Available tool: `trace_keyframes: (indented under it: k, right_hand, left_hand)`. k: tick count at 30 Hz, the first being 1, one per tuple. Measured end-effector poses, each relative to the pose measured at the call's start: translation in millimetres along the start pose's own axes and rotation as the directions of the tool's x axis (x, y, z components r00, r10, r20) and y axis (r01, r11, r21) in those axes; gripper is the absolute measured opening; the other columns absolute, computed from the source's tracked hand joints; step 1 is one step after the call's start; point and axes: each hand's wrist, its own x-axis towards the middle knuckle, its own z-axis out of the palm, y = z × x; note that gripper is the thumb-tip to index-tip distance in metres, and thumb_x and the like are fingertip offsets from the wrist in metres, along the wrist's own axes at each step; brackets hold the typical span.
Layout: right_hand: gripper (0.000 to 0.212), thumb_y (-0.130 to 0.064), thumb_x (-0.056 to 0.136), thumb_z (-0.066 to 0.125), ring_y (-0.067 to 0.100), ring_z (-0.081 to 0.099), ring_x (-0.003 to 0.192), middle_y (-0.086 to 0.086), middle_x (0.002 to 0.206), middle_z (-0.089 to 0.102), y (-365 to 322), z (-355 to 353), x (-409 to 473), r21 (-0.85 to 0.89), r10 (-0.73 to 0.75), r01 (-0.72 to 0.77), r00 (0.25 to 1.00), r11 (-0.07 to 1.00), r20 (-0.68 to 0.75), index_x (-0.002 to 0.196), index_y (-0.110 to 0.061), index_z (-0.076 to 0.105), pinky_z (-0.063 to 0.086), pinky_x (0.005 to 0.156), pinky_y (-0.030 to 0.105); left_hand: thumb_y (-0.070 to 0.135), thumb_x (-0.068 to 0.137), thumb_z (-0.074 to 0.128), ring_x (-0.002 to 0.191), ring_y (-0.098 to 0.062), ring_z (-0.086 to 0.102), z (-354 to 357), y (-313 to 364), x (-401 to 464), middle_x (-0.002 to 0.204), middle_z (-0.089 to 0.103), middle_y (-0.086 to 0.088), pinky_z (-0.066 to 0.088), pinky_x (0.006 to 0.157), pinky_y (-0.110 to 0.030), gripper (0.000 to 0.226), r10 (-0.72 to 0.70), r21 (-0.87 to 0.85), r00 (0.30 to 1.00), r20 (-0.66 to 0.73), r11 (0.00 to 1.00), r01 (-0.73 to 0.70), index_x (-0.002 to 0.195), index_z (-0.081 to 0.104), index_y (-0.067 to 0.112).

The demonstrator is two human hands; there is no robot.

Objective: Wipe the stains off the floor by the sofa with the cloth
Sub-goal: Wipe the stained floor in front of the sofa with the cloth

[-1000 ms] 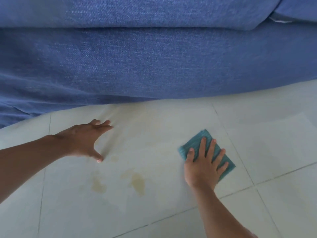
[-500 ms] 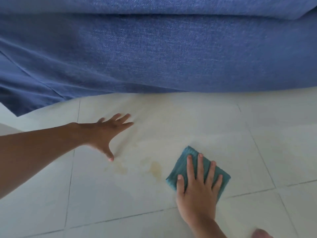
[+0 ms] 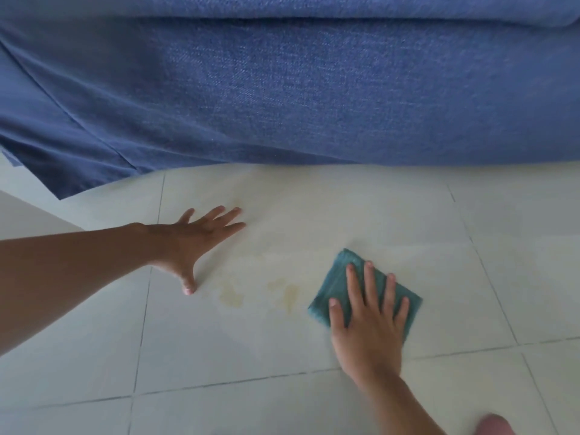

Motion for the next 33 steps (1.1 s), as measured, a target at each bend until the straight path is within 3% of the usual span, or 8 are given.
trace_keyframes:
  k: [3, 7, 10, 15, 18, 22, 27, 33]
  right_hand:
    - [0.071, -0.057, 0.096, 0.017, 0.033, -0.007, 0.156, -0.004, 0.171, -0.006, 13, 3, -17, 0.075, 0.218, -0.217, 0.976, 0.973, -0.01, 0.161, -0.035, -0.002, 0.004, 0.122, 0.061]
    - [0.074, -0.056, 0.088, 0.039, 0.042, 0.021, 0.152, 0.003, 0.166, 0.029, -40, 13, -62, 0.115, -0.034, 0.032, 0.999, 0.993, 0.013, 0.156, -0.028, 0.032, 0.017, 0.118, 0.066]
    - [0.073, -0.061, 0.093, 0.03, 0.033, 0.003, 0.157, -0.005, 0.17, 0.009, -36, 4, -23, 0.011, -0.173, 0.172, 0.984, 0.985, 0.037, 0.16, -0.035, 0.019, 0.005, 0.123, 0.059]
    - [0.074, -0.056, 0.093, 0.018, 0.035, -0.001, 0.156, -0.001, 0.171, 0.0, -22, 2, -15, 0.086, 0.101, -0.1, 0.995, 0.991, -0.011, 0.162, -0.03, 0.011, 0.006, 0.121, 0.063]
    - [0.072, -0.051, 0.091, 0.034, 0.043, 0.017, 0.153, 0.006, 0.167, 0.024, -53, 10, -51, 0.112, -0.075, 0.071, 0.997, 0.991, 0.032, 0.158, -0.024, 0.033, 0.015, 0.118, 0.068]
    - [0.068, -0.058, 0.098, 0.027, 0.033, 0.0, 0.157, -0.006, 0.17, 0.003, -42, 0, 6, -0.036, -0.293, 0.294, 0.955, 0.955, 0.043, 0.161, -0.035, 0.012, 0.001, 0.124, 0.058]
    - [0.069, -0.052, 0.096, 0.025, 0.035, 0.002, 0.156, -0.003, 0.17, 0.003, -37, 4, -10, 0.078, -0.044, 0.046, 0.999, 0.996, -0.026, 0.161, -0.029, 0.019, 0.007, 0.122, 0.062]
    - [0.069, -0.057, 0.095, 0.029, 0.032, 0.008, 0.157, -0.007, 0.169, 0.011, -64, 2, 17, -0.048, -0.45, 0.451, 0.892, 0.891, 0.041, 0.16, -0.035, 0.023, 0.008, 0.124, 0.057]
  left_hand:
    - [0.052, 0.054, 0.087, 0.14, -0.014, -0.04, 4, 0, -6, 0.145, -0.052, 0.018, -0.009, 0.118, -0.055, 0.151, -0.03, 0.002, 1.0, -0.008, 1.0, 0.03, 0.145, -0.033, 0.04]
    - [0.053, 0.061, 0.085, 0.143, -0.018, -0.035, 3, 3, -11, 0.149, -0.048, 0.012, -0.005, 0.119, -0.058, 0.146, -0.06, 0.007, 0.998, -0.008, 0.998, 0.06, 0.148, -0.03, 0.035]
    - [0.052, 0.067, 0.082, 0.145, -0.019, -0.031, 5, 5, -18, 0.152, -0.044, 0.009, -0.001, 0.12, -0.056, 0.14, -0.067, -0.006, 0.998, -0.013, 0.998, 0.067, 0.149, -0.029, 0.033]
    - [0.057, 0.063, 0.082, 0.145, -0.02, -0.03, 25, 10, -38, 0.151, -0.046, 0.006, 0.002, 0.12, -0.056, 0.145, -0.079, 0.032, 0.997, 0.026, 0.996, 0.078, 0.148, -0.032, 0.029]
    - [0.059, 0.059, 0.084, 0.145, -0.02, -0.032, 31, 10, -41, 0.15, -0.047, 0.005, 0.002, 0.12, -0.057, 0.15, -0.084, 0.026, 0.996, 0.0, 0.996, 0.084, 0.147, -0.033, 0.028]
    - [0.062, 0.057, 0.082, 0.145, -0.022, -0.031, 32, 12, -39, 0.151, -0.045, 0.001, -0.001, 0.121, -0.055, 0.152, -0.105, 0.06, 0.994, -0.043, 0.992, 0.107, 0.149, -0.032, 0.023]
    - [0.056, 0.057, 0.087, 0.148, -0.025, -0.024, 39, 13, -47, 0.156, -0.039, -0.003, 0.004, 0.122, -0.045, 0.152, -0.172, -0.101, 0.983, -0.062, 0.981, 0.165, 0.151, -0.027, 0.021]
    - [0.056, 0.054, 0.089, 0.148, -0.022, -0.025, 40, 7, -45, 0.157, -0.038, -0.004, 0.004, 0.122, -0.04, 0.154, -0.2, -0.169, 0.976, -0.086, 0.969, 0.183, 0.152, -0.024, 0.02]
